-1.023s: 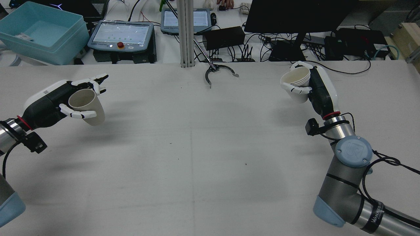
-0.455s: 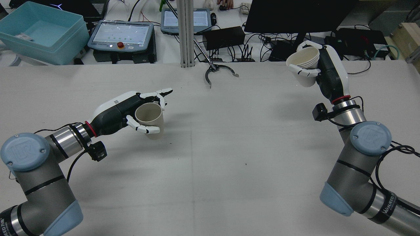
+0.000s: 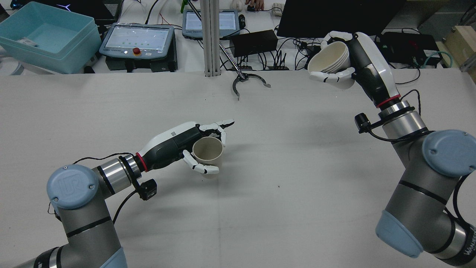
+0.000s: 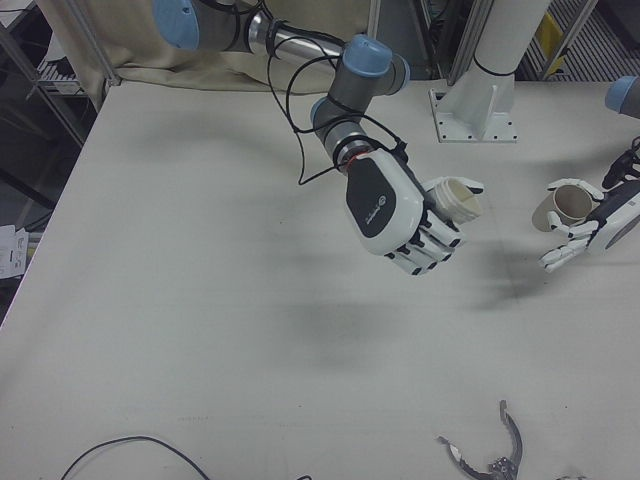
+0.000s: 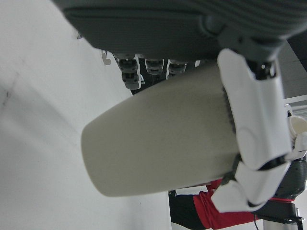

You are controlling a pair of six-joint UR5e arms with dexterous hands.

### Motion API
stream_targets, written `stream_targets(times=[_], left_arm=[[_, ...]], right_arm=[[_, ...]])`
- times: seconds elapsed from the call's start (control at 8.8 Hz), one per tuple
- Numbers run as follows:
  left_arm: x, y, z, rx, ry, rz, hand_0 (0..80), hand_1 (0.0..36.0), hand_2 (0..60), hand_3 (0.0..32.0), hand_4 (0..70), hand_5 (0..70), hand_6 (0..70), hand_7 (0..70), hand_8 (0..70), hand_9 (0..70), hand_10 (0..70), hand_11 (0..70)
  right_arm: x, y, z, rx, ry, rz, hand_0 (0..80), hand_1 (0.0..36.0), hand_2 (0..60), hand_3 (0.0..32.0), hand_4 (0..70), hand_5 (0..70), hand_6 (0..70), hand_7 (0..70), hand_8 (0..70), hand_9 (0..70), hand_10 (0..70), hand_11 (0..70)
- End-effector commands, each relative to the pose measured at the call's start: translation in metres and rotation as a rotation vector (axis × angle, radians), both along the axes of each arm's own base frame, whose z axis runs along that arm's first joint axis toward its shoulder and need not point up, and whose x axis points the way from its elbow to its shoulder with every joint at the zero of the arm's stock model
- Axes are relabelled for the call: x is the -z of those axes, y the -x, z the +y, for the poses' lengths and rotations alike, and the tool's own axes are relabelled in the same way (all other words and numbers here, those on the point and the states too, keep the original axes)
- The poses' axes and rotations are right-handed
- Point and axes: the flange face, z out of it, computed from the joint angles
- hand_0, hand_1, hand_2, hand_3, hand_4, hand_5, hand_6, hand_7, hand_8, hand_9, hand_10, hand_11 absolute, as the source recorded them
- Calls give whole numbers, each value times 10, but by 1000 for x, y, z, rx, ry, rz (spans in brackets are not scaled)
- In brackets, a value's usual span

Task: Pour water
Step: 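Tilt the white cup in the right hand over the beige cup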

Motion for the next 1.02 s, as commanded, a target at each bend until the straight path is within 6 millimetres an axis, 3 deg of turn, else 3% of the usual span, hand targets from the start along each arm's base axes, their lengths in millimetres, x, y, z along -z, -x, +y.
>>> stream_targets(times=[0.0,0.23,0.34,0.45,0.68,0.91], left_arm=[[13,-18,13,-24,-16,6,511,360,600,0,329,625,47,94,29,58,75,138],[12,-19,14,-25,-16,6,512,360,600,0,330,625,46,91,29,57,75,137],[13,-20,14,-26,-17,9,510,360,600,0,327,626,46,91,28,57,75,137],[14,-18,14,-26,-20,13,507,360,600,0,324,623,46,89,29,58,75,137],[18,-19,13,-25,-22,17,512,360,600,0,331,627,47,91,29,57,74,137],[16,-19,13,-25,-22,13,509,360,600,0,329,625,47,90,29,57,75,137]], right_arm=[[91,-4,29,-26,-135,239,543,305,600,0,222,700,633,685,567,700,450,649],[115,43,58,1,-194,351,550,322,600,0,220,700,615,670,547,700,431,623],[127,76,78,23,-234,407,558,336,600,0,224,700,613,679,539,687,419,606],[127,105,98,51,-259,467,555,336,600,0,219,700,607,676,537,673,416,601],[133,120,111,45,-274,570,558,347,600,0,217,700,583,666,505,652,415,600],[133,118,110,40,-268,576,563,356,600,0,210,700,556,638,471,610,394,573]])
